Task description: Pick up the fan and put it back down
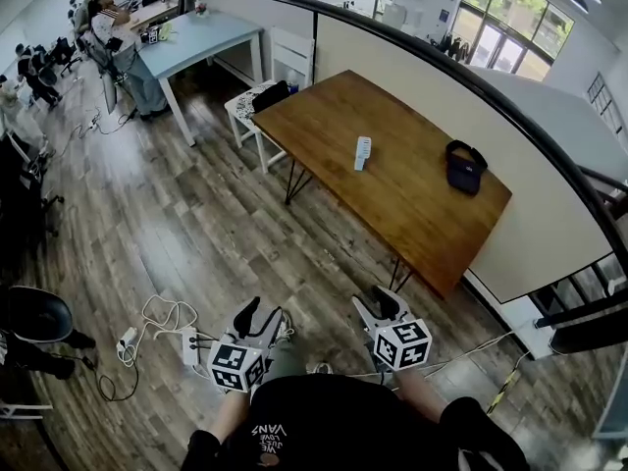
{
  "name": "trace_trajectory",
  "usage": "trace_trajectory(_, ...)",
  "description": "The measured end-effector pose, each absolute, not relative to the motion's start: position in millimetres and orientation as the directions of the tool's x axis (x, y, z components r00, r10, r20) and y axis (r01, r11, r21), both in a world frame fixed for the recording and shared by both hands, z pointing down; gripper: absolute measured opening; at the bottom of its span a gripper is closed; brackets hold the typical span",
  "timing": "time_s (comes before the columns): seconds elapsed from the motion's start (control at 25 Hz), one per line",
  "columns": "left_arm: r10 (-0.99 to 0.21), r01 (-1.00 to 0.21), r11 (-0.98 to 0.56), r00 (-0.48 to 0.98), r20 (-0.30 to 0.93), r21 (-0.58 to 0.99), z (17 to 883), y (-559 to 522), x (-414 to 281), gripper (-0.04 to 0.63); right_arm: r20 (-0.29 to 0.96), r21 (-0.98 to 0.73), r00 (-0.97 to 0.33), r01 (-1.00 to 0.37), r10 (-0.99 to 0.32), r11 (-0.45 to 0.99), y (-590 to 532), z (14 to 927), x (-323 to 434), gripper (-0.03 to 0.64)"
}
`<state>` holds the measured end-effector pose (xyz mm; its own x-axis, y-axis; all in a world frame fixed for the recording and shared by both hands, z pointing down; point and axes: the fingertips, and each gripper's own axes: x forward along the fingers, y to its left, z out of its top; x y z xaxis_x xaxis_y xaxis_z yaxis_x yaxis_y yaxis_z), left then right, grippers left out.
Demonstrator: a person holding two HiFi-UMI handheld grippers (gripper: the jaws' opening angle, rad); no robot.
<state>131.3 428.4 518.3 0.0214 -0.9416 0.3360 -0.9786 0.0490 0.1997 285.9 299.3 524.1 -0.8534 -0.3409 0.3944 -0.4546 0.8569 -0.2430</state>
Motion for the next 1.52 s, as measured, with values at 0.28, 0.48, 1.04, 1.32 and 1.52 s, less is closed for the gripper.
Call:
trace_trajectory(0.28,-0.944,-0.978,0.007,0.063,0.325,0.209,514.4,383.5,82.0,0.199,0.411,-0.217,-0.812,-0.528,-0.414,0.821,254.2,518.6,249.9,0.199)
trace_trajectory(0.48,-0.945,-0.979,-0.031,0.094,0.312,0.201,513.3,347.3,28.0,0.199,0.408,-0.217,-0.790,-0.571,-0.458,0.792,220.4,517.0,204.9,0.206)
trace_trajectory(1.04,-0.913,-0.966,-0.179,0.233,0.334,0.185,512.8,293.1,-69.8,0.199,0.406,-0.242,-0.706,-0.695,-0.580,0.677,182.9,519.4,128.0,0.206)
trace_trajectory(1.32,-0.904,-0.958,-0.192,0.257,0.342,0.212,522.1,288.0,-80.7,0.199,0.436,-0.243,-0.665,-0.735,-0.606,0.633,182.6,527.0,130.6,0.206)
trace_trajectory(1.52,-0.896,-0.949,-0.218,0.288,0.338,0.230,526.2,275.5,-74.0,0.199,0.445,-0.242,-0.646,-0.753,-0.620,0.612,169.3,531.4,134.1,0.206)
